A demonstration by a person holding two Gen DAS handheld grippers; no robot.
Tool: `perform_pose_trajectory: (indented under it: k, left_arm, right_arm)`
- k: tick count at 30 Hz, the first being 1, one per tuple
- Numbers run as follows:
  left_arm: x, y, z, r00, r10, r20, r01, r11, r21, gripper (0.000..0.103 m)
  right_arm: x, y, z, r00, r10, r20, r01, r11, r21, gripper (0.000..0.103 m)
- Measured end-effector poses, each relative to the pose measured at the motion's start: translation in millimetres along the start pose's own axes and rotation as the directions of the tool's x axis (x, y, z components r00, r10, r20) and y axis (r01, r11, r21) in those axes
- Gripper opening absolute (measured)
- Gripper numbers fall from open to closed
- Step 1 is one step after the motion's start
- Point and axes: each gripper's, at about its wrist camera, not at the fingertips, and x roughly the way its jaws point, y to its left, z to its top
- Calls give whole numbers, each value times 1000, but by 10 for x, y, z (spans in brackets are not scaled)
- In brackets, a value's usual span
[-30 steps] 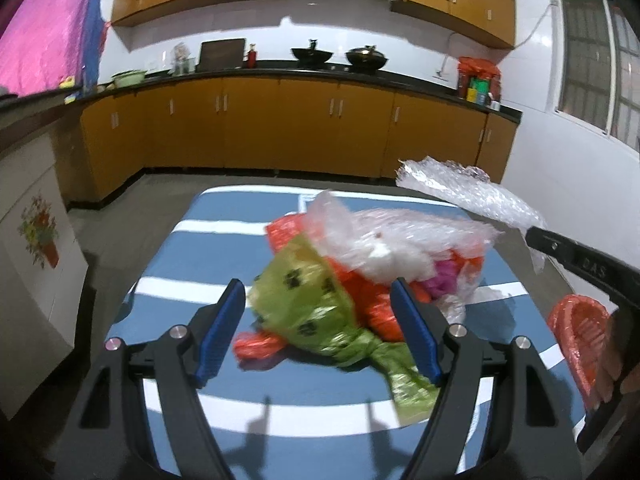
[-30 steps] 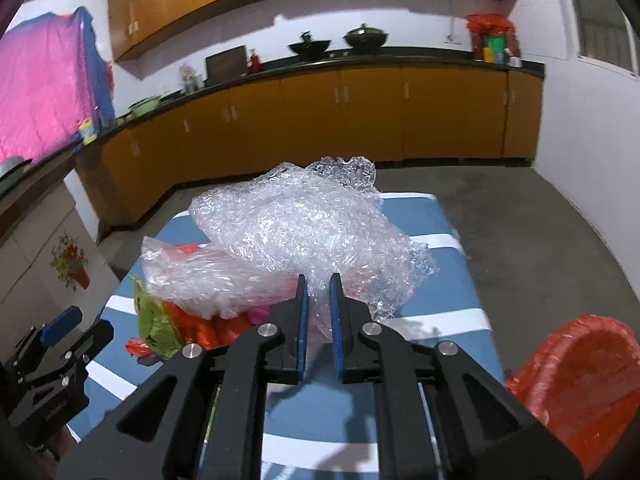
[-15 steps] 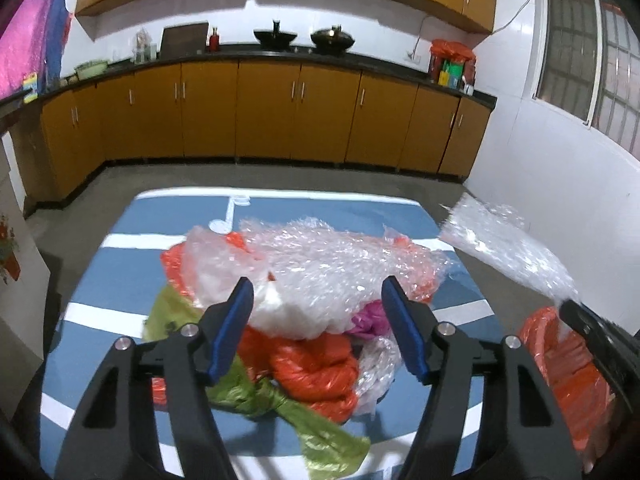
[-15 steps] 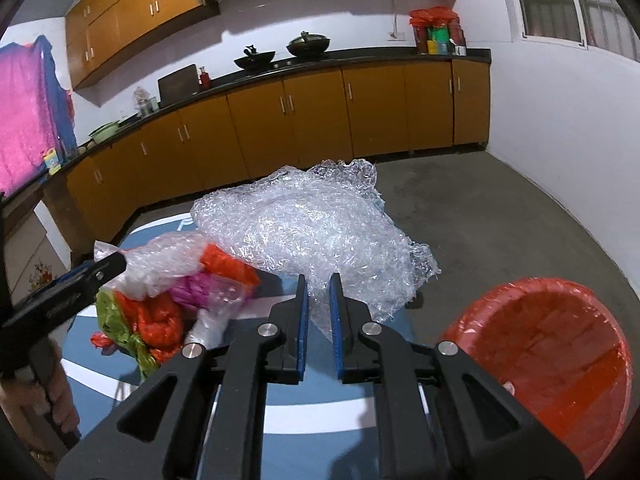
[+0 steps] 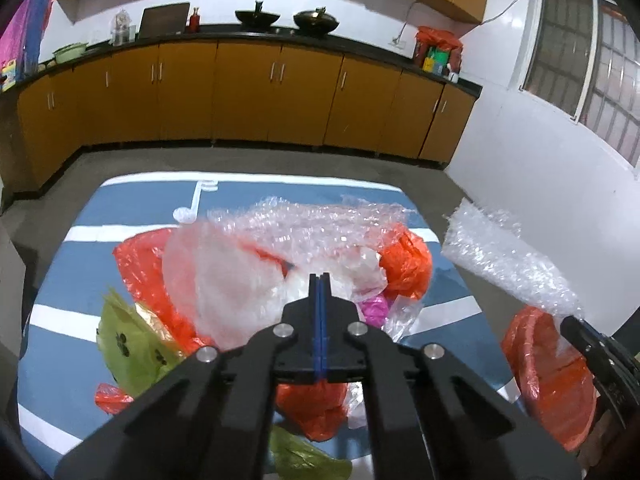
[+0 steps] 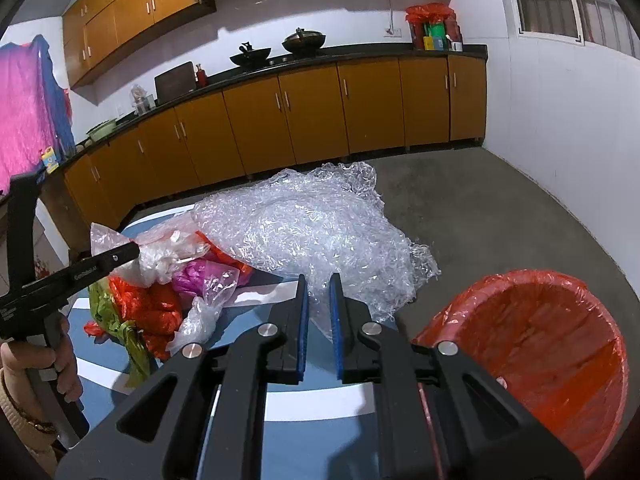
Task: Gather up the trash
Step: 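Lift the bubble wrap with the right tool while the left tool grasps a clear bag, then pull the clear bag from the pile with the left tool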
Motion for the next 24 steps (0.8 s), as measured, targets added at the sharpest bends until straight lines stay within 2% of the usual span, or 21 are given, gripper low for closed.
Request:
perform_pose_trajectory:
  k: [4,8,9,13,18,24]
  left_arm:
    - [-110,6,2,999,-22,34,23,1000,-4,2]
    - [-176,22,31,999,-10,46,11,1000,-11,3]
    - [-184,22,45,999,0,49,0,1000,-10,5]
    - [-219,60,78,998,28,63,-26,999,-20,23]
    - [-317,189,52,993,79,86,-78,997,-15,35]
    - [-333,395,14,989,121,81,-119,993,-28,40]
  right_arm:
    - [-30,-5,29,1000,5,2,-5,1000,3,11]
    - [-57,-39,43,1000,3,12,-3,1000,6,11]
    - [-66,-47,45,1000,2,16,-2,1000,8,11]
    - [-88,-68,56,1000,-1,25,1,1000,11,11]
    - [-115,-73,54,999,0,33,-1,1000,12,11]
    - [-101,-46,31,1000,7,26,-8,1000,10,11]
